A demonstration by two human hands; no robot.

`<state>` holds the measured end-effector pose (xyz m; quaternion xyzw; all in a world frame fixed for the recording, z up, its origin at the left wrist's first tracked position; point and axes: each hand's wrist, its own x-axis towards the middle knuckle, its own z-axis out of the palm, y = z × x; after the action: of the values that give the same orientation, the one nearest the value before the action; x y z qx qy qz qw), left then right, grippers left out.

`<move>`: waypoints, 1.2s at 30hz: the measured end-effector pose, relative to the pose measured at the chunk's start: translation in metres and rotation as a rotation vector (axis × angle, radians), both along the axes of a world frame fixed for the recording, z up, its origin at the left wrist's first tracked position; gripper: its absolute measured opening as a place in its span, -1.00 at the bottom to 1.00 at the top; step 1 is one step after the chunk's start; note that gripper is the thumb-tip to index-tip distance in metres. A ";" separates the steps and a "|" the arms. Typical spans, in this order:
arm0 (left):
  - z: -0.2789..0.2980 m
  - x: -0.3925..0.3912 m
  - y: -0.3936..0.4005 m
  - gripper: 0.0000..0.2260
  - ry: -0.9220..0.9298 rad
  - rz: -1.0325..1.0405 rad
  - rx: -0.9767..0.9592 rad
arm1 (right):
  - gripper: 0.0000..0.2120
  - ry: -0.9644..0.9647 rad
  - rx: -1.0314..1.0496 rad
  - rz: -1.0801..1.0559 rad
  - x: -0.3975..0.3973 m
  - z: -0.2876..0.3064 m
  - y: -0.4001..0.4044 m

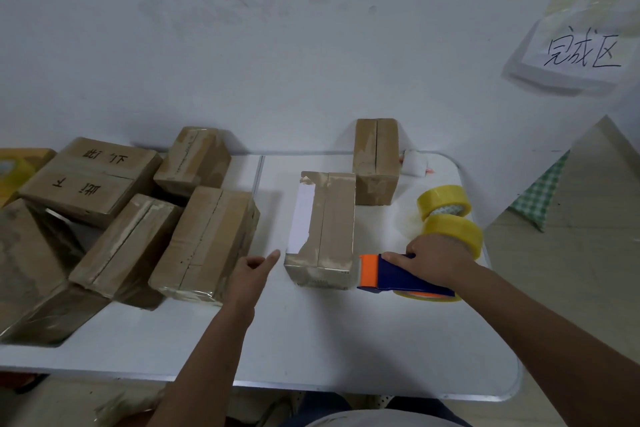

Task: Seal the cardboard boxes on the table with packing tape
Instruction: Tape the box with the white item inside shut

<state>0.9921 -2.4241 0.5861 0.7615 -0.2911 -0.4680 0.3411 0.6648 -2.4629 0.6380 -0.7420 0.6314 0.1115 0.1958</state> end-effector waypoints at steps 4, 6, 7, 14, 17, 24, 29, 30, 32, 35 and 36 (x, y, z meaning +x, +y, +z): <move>0.001 -0.012 -0.004 -0.46 -0.130 -0.074 0.011 | -0.34 0.009 0.021 -0.013 0.004 -0.005 0.000; -0.002 -0.011 -0.005 -0.46 -0.163 -0.089 0.014 | -0.34 0.000 0.035 -0.021 0.006 -0.007 -0.001; -0.004 -0.010 -0.005 -0.47 -0.168 -0.096 0.016 | -0.34 -0.002 0.039 -0.022 0.008 -0.008 0.000; -0.009 0.017 -0.023 -0.48 -0.188 -0.133 -0.007 | -0.37 -0.027 0.051 -0.029 0.031 -0.013 0.012; -0.009 0.024 -0.032 -0.49 -0.197 -0.169 -0.011 | -0.33 -0.025 0.050 -0.077 0.043 -0.017 0.016; -0.009 0.026 -0.037 -0.45 -0.194 -0.224 -0.003 | -0.38 -0.052 0.089 -0.161 0.042 -0.024 0.024; -0.004 0.027 -0.039 -0.46 -0.219 -0.277 -0.002 | -0.38 -0.041 0.099 -0.175 0.046 -0.024 0.026; -0.003 0.027 -0.039 -0.48 -0.224 -0.287 0.000 | -0.38 -0.038 0.102 -0.176 0.046 -0.023 0.026; -0.001 0.028 -0.037 -0.55 -0.217 -0.290 0.007 | -0.38 -0.033 0.108 -0.174 0.047 -0.023 0.027; -0.002 0.034 -0.035 -0.78 -0.216 -0.250 -0.002 | -0.38 -0.038 0.119 -0.184 0.049 -0.024 0.028; -0.001 0.036 -0.035 -0.80 -0.225 -0.236 -0.010 | -0.38 -0.042 0.122 -0.186 0.050 -0.024 0.029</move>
<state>1.0284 -2.4595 0.5847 0.7678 -0.4174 -0.4151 0.2527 0.7147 -2.4344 0.6135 -0.6690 0.6854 0.1156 0.2631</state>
